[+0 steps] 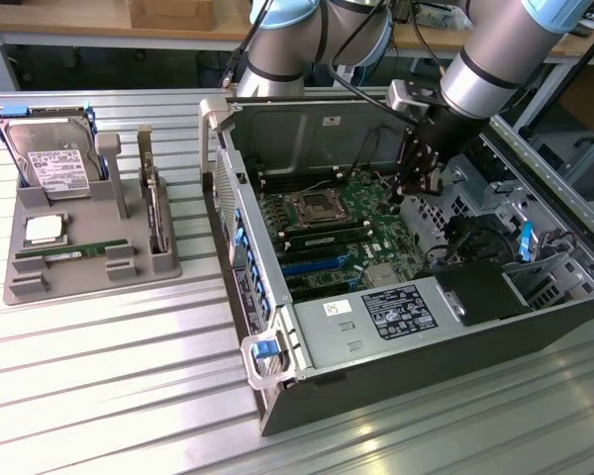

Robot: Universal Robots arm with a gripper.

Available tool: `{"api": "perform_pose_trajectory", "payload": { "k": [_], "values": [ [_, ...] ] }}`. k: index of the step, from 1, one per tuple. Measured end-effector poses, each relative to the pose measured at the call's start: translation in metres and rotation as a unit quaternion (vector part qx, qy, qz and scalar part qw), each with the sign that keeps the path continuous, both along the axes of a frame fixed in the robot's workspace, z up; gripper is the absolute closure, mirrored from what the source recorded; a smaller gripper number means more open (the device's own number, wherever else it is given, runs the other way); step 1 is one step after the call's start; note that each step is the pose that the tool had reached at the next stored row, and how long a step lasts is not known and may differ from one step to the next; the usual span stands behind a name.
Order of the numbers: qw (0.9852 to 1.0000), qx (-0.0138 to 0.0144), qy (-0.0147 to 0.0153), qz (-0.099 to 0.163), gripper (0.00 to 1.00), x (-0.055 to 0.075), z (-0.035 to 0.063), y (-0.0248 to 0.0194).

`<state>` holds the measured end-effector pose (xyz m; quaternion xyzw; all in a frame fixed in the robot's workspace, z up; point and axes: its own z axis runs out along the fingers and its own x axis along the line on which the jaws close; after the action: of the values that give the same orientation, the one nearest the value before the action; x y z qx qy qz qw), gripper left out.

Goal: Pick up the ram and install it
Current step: 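Press down the ram until it locks into place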

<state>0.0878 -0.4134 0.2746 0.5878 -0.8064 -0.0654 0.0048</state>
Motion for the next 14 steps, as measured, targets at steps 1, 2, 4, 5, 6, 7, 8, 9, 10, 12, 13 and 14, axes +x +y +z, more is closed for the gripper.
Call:
{"api": "perform_pose_trajectory", "payload": {
  "k": [1, 2, 4, 5, 6, 7, 8, 9, 10, 12, 13, 14],
  "values": [
    [1.0000, 0.0000, 0.0000, -0.005, 0.90, 0.0000, 0.0000, 0.0000],
    [0.9999, -0.0002, 0.0000, -0.016, 0.90, 0.0000, -0.0001, 0.0000],
    [0.9994, -0.0003, 0.0000, -0.035, 0.90, 0.0000, -0.0002, 0.0000],
    [0.9989, -0.0004, 0.0000, -0.047, 0.90, 0.0000, -0.0003, 0.0000],
    [0.9984, -0.0004, 0.0000, -0.057, 0.90, 0.0000, -0.0004, 0.0000],
    [0.9979, -0.0004, 0.0000, -0.065, 0.90, 0.0000, -0.0004, 0.0000],
    [0.9971, -0.0005, 0.0000, -0.077, 0.90, 0.0000, -0.0005, 0.0000],
    [0.9966, -0.0006, 0.0000, -0.082, 0.90, 0.0000, -0.0005, 0.0000],
    [0.9962, -0.0006, 0.0000, -0.087, 0.90, 0.0000, -0.0006, 0.0000],
    [0.9941, -0.0008, 0.0000, -0.108, 0.90, 0.0000, -0.0007, 0.0000],
    [0.9935, -0.0008, 0.0000, -0.113, 0.90, 0.0000, -0.0008, 0.0000],
    [0.9923, -0.0009, 0.0000, -0.124, 0.90, 0.0000, -0.0009, 0.0000]
  ]
}}
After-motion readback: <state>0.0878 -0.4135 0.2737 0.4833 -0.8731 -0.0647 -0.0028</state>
